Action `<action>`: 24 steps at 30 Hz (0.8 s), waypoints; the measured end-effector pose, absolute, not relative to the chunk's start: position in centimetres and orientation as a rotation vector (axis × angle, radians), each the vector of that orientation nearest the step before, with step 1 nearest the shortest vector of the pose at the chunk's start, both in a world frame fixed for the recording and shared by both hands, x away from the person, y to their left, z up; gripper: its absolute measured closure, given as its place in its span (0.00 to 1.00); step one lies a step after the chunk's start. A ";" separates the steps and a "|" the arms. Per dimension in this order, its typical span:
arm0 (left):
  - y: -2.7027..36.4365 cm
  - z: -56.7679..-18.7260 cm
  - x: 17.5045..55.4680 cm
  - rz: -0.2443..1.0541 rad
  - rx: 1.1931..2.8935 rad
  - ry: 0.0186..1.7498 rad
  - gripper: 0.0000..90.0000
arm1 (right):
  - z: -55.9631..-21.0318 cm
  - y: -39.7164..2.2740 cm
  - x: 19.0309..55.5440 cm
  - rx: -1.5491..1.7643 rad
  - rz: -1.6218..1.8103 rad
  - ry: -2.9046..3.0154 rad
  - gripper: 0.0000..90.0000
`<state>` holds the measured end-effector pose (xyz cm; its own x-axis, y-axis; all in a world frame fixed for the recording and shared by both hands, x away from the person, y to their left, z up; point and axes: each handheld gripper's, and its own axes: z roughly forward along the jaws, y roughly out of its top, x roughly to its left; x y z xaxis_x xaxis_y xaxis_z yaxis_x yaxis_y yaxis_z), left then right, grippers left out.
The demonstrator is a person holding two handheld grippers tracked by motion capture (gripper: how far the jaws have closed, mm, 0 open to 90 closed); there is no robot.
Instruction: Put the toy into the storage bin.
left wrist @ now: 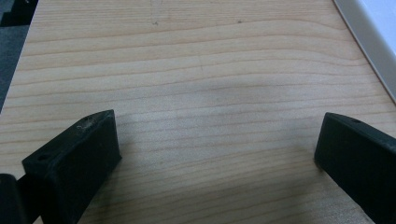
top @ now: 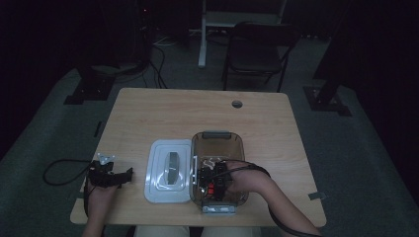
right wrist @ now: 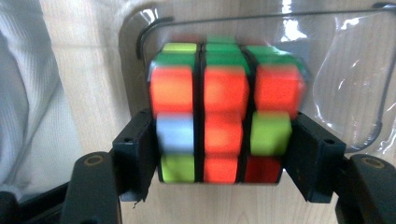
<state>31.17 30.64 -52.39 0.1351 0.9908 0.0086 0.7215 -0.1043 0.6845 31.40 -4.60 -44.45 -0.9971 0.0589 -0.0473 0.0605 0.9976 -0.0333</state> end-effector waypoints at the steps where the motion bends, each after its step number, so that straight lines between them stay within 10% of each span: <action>1: 30.6 -52.4 31.2 0.659 1.886 1.641 0.01 | -44.4 -4.6 31.4 0.099 -0.043 3.093 0.37; 24: 30.6 -52.4 31.2 0.659 1.886 1.641 0.01 | -42.1 -6.6 31.5 0.224 0.315 3.051 0.30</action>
